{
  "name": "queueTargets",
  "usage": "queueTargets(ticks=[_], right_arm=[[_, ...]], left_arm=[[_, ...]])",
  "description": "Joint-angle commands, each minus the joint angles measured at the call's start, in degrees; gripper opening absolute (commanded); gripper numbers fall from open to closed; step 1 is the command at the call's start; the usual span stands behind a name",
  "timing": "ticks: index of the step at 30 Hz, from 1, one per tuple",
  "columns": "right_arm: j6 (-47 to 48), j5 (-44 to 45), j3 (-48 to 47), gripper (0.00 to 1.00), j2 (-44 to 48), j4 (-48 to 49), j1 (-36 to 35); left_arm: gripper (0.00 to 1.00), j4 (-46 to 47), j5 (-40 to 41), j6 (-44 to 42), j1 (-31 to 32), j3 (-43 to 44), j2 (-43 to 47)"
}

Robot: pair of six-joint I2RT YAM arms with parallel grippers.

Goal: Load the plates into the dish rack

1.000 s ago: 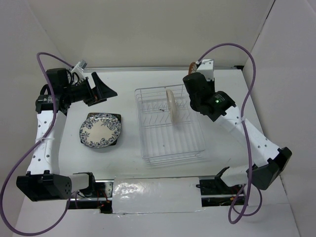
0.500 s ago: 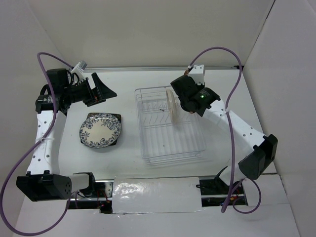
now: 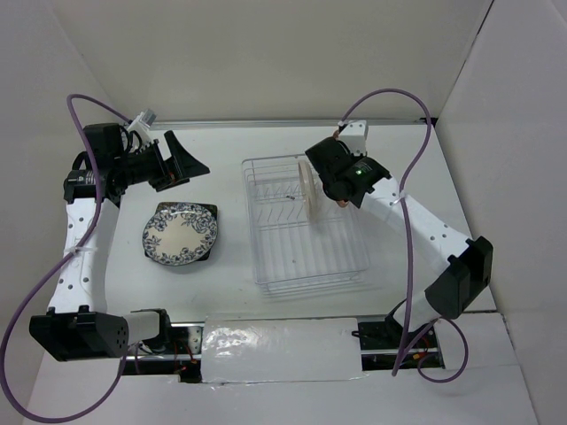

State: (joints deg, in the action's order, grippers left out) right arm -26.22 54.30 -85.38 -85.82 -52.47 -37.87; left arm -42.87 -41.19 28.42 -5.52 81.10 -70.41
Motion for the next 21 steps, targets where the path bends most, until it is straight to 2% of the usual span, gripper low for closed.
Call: queueTargets(ticks=[1, 10, 21], right_arm=[[-2.17, 4.67, -0.49, 0.0, 1.36, 2.81, 0.34], [-1.82, 2.47, 0.66, 0.0, 1.27, 3.95, -0.01], [-2.43, 3.97, 0.75, 0.0, 1.45, 3.69, 0.51]], left_arm=[[0.99, 0.77, -0.73, -1.27, 0.16, -0.41, 0.89], [0.99, 0.69, -0.21, -1.44, 0.16, -0.15, 0.71], [0.99, 0.07, 0.67, -1.88, 0.16, 0.29, 0.63]])
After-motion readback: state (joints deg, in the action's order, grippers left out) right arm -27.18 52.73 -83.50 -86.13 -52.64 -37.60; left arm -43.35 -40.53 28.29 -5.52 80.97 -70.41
